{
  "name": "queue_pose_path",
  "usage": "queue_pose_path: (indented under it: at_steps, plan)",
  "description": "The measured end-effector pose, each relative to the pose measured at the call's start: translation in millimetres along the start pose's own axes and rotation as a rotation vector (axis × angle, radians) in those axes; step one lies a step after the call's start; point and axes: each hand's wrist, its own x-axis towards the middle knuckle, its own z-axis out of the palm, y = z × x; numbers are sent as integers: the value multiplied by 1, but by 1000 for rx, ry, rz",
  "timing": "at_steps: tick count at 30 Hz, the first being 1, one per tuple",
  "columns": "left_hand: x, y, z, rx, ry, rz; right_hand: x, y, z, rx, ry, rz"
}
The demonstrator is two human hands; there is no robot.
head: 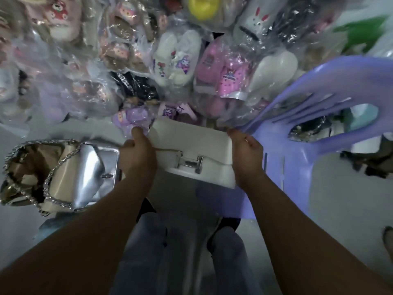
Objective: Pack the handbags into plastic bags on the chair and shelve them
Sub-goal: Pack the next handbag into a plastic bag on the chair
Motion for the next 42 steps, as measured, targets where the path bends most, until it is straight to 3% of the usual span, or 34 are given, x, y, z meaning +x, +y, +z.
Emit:
queue_pose_path:
  at_steps: [5, 12, 19, 22, 28, 34, 42]
  plan:
    - [-67, -7, 58, 113, -66, 93, 26, 18, -83, 73, 12, -42]
    - [-151, -18, 152, 100, -146, 25, 77, 32, -198, 27, 52, 22]
    - [-191, -20, 242, -33, -25, -107, 148, 25, -270, -40, 22, -43]
    - [-195, -10, 269, -63, 5, -34, 169, 24, -281, -129, 14, -15]
    - [-193, -7, 288, 155, 78, 157, 181, 46, -282, -105, -60, 71]
    - [-177, -61, 282, 360, -28, -18, 169, 94, -271, -212, -191, 122]
    - [-170, -81, 271, 541, -201, 11, 171, 106, -256, -330, -161, 98]
